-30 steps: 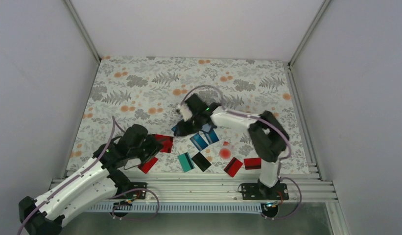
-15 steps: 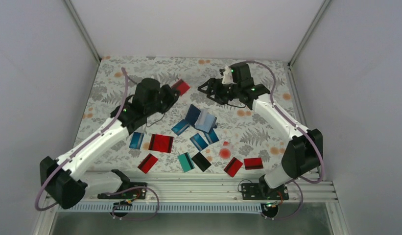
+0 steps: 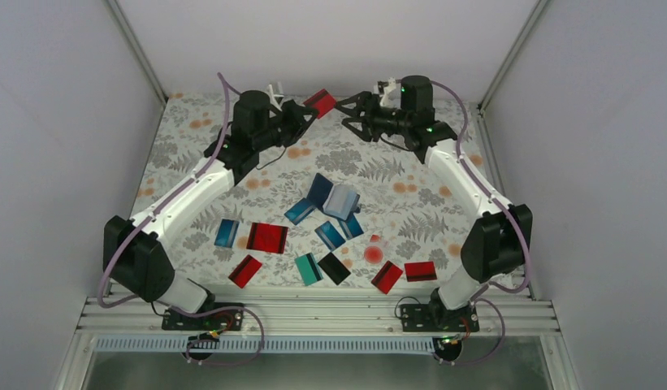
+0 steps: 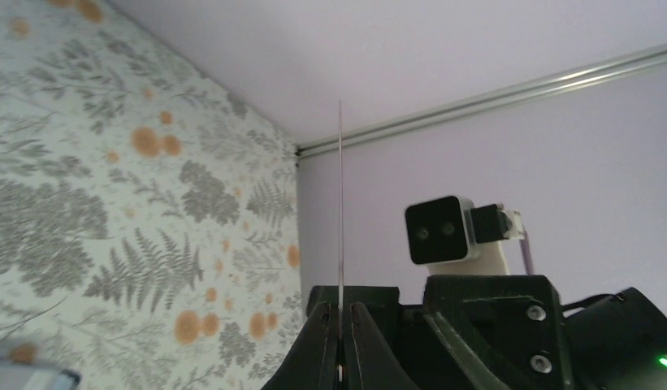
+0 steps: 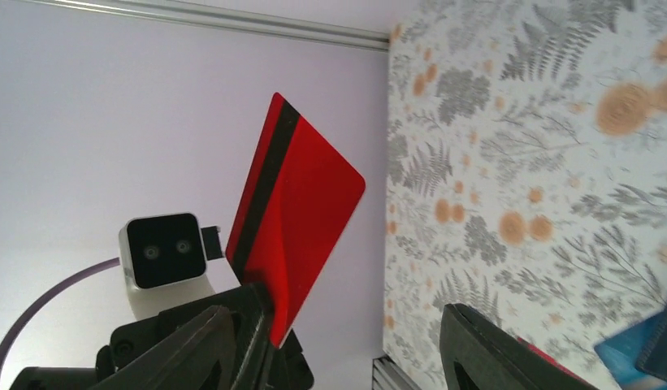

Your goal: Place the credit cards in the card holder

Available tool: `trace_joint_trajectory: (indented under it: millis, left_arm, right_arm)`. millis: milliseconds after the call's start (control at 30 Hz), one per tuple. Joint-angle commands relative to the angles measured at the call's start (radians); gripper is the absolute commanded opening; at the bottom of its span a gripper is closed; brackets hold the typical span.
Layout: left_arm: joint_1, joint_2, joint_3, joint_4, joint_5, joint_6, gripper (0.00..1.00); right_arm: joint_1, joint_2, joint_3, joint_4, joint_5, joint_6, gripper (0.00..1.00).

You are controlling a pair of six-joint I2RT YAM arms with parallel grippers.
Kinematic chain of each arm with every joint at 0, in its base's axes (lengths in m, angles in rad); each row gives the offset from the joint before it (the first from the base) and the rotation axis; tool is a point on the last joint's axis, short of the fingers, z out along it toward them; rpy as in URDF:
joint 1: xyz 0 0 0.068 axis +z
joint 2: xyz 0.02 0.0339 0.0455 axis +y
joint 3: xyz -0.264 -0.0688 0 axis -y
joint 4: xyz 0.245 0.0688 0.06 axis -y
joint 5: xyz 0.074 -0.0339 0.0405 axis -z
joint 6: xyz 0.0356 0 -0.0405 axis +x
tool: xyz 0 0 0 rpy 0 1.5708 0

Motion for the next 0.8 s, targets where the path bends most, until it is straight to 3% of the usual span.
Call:
trace_joint_trajectory:
  millis: [0, 167, 500, 767]
  left_arm:
    - [0.018, 0.037, 0.071, 0.082, 0.104, 0.025, 0.02]
    - [0.021, 0.069, 0.094, 0.118, 0.152, 0.02, 0.02]
    - [0.028, 0.098, 0.119, 0.128, 0.191, 0.017, 0.02]
    - [0.03, 0.114, 0.131, 0.122, 0.209, 0.007, 0.02]
  right_arm:
    - [-0.005, 0.037, 0.065, 0.109, -0.052, 0.093, 0.62]
    - [-0.004, 0.102, 0.105, 0.157, -0.069, 0.131, 0.52]
    - [-0.004, 0.151, 0.177, 0.209, -0.072, 0.179, 0.07]
    - [-0.005, 0.155, 0.171, 0.267, -0.091, 0.211, 0.04]
